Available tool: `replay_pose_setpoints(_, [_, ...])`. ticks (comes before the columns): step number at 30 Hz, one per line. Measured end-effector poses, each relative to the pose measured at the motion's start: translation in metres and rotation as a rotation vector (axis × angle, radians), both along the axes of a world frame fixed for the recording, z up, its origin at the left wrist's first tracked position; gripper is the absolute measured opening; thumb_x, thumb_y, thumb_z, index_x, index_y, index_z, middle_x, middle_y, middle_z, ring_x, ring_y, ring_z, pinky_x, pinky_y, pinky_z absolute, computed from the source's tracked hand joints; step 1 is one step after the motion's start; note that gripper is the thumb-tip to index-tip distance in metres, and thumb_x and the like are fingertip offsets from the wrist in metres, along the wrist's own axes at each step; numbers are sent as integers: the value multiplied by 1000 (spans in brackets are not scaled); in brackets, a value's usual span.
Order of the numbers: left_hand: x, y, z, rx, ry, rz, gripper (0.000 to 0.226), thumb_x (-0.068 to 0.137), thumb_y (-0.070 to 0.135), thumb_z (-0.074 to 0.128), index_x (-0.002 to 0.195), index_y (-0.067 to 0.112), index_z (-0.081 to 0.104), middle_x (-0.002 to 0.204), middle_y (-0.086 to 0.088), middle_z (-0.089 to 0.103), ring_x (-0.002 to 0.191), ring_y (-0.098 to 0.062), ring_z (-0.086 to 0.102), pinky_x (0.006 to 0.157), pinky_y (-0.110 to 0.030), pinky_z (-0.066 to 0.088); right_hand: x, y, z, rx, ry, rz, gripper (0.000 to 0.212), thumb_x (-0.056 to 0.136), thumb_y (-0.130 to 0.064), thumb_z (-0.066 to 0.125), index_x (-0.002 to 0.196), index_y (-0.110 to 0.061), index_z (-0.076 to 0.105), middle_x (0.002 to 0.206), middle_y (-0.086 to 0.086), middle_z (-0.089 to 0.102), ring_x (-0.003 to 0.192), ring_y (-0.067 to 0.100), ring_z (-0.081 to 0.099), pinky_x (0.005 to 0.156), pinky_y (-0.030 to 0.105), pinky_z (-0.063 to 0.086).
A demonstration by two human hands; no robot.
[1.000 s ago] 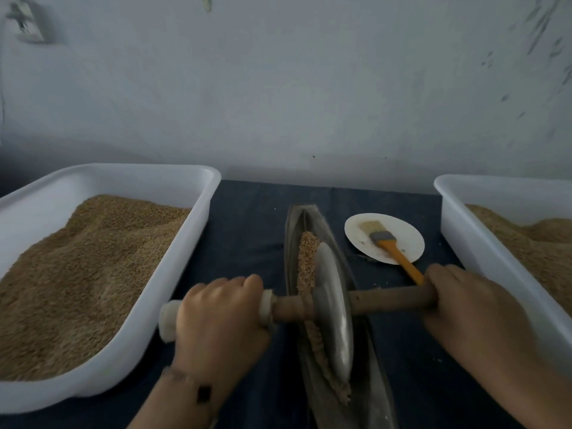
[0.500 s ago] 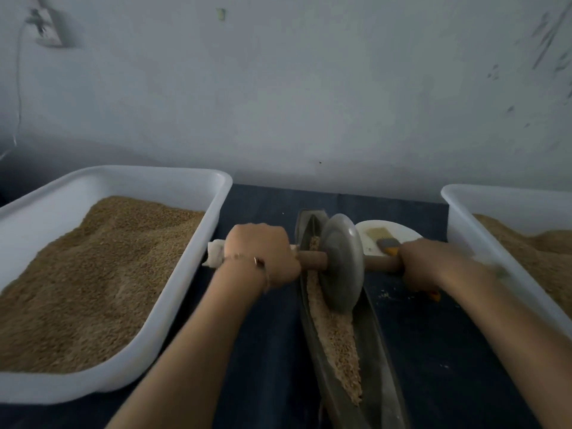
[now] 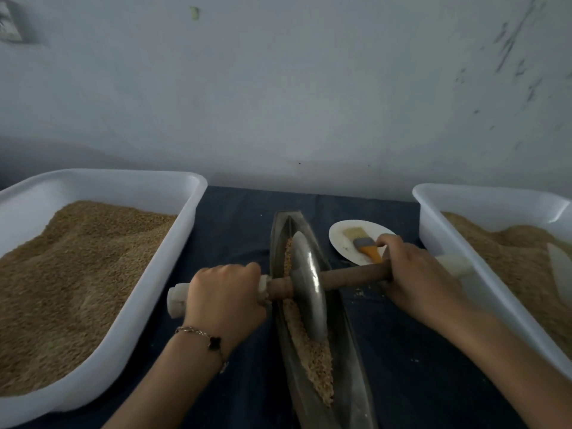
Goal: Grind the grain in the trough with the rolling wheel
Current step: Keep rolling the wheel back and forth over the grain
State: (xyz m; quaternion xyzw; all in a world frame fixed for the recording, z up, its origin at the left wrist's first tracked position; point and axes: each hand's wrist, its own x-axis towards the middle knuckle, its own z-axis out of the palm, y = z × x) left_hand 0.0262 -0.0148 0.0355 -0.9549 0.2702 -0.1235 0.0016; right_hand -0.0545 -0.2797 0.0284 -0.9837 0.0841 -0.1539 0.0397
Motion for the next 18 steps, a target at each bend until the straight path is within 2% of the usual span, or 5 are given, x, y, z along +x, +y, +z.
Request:
replay_pose_setpoints(3, [5,0,1,13,39,-11,23,82,38,51,70,31,33,64,12,40,59,-5,37,52,-23,23,-1,4,3,-158,-3,27,65,81,-9,64,128,-29,25,105,-1,55,90,17,52,69,25,35])
replay_pose_setpoints(5, [8,-2,2,25,57,-20,22,81,39,50,67,29,36,65,11,43,58,-6,39,51,-23,26,0,11,9,-259,38,25,59,83,-11,59,132,-25,28,109,-1,55,95,18,53,70,26,39])
replay_pose_setpoints(10, [15,-2,2,13,118,-10,21,79,36,48,63,26,41,63,9,47,54,-6,40,48,-23,26,7,21,20,-313,122,25,57,86,-10,56,132,-22,24,118,-1,52,100,19,53,75,31,44])
replay_pose_setpoints(14, [20,-1,2,-4,147,-24,19,81,36,49,65,27,44,65,10,50,55,-4,42,48,-22,26,8,19,23,-235,135,45,56,83,-6,59,125,-23,27,117,-3,47,98,18,51,76,31,46])
replay_pose_setpoints(18, [22,0,2,-8,160,-43,17,82,36,49,68,27,48,67,9,53,62,-8,50,52,-23,33,2,8,29,-48,190,123,57,81,0,58,106,-32,18,95,-19,25,79,4,43,62,19,37])
